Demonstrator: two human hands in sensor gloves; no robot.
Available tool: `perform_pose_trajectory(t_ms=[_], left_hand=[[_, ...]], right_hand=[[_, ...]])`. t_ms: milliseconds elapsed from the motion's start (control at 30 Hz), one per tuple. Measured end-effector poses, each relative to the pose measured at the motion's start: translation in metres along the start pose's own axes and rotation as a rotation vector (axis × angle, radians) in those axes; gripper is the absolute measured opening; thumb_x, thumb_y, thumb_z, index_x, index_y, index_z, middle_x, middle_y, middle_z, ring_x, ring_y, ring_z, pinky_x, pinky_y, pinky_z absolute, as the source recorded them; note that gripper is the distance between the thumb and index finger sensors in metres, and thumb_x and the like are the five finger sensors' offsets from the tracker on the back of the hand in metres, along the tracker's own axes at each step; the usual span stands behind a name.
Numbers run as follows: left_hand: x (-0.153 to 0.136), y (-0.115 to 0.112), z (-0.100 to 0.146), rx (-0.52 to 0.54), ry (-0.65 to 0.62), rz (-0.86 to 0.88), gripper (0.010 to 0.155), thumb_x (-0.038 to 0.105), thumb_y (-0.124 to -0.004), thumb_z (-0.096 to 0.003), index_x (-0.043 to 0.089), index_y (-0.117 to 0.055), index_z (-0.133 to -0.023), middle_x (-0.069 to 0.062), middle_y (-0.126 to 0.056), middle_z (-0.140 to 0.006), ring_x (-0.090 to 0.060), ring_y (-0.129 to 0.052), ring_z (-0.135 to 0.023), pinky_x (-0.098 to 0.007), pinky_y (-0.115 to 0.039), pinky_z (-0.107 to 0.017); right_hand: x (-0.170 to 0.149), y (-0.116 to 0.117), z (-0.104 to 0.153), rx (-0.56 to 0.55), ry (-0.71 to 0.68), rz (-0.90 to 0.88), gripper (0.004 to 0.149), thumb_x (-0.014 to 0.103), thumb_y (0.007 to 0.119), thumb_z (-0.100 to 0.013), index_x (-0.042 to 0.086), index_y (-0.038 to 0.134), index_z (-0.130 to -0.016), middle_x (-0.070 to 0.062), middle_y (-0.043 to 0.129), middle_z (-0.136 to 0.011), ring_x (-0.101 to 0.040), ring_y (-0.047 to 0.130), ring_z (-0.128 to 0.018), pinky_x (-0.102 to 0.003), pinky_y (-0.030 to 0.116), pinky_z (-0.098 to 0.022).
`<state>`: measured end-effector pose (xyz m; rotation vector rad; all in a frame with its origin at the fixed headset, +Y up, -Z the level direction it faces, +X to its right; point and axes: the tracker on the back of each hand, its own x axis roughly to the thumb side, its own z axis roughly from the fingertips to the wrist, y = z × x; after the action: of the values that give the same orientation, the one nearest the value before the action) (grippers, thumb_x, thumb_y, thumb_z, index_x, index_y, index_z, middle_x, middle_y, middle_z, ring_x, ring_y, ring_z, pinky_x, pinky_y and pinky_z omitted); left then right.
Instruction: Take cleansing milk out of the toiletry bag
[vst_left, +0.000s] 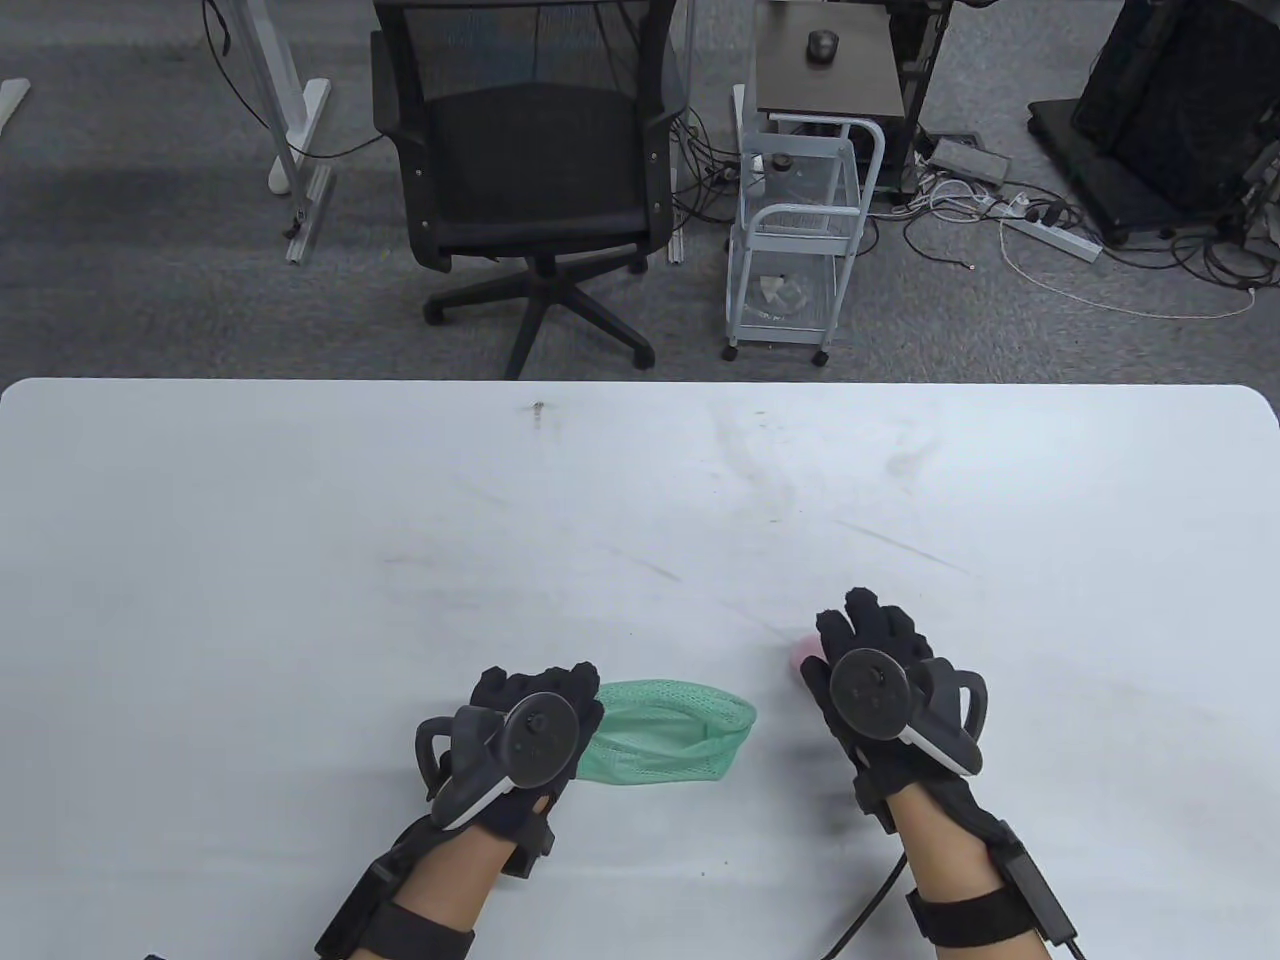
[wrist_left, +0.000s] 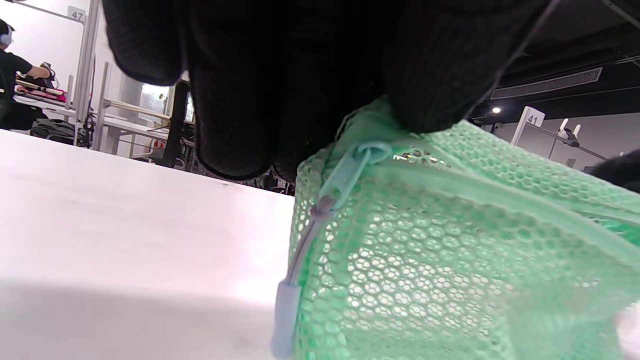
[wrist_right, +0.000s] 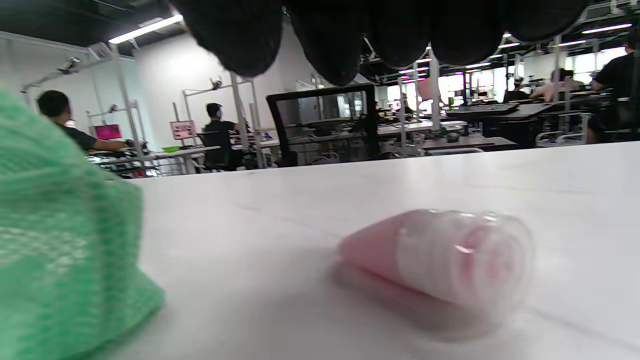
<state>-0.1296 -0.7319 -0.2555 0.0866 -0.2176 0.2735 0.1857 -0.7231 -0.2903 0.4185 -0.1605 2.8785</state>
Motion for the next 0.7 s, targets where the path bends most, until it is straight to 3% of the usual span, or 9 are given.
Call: perform_pose_trajectory(t_ms=[267, 700], left_hand=[[0.006, -0.001, 0.003, -0.007, -0.029, 0.005, 0.046, 0.042, -0.088, -0.0494, 0.024, -0.091, -0.092, -0.008, -0.102, -0.091, -0.039, -0.103, -0.077, -0.064, -0.068, -0.069], [0.009, -0.003, 0.002, -0.03, -0.053, 0.012, 0.046, 0.041, -0.088, -0.0493, 0.025, -0.09, -0.092, -0.008, -0.102, -0.092, -0.039, -0.103, -0.078, -0.064, -0.068, -0.07]], right_hand=[[0.04, 0.005, 0.009, 0.04, -0.229, -0.104, 0.058, 0.037, 0.08, -0.057, 0.002, 0.073, -0.103, -0.034, 0.058, -0.115, -0.069, 0.061, -0.093, -0.074, 0.058, -0.063], [0.062, 0.02, 0.012, 0.096, -0.292, -0.049, 0.046, 0.029, 0.081, -0.057, 0.004, 0.081, -0.096, -0.033, 0.062, -0.113, -0.069, 0.063, -0.092, -0.074, 0.059, -0.063]])
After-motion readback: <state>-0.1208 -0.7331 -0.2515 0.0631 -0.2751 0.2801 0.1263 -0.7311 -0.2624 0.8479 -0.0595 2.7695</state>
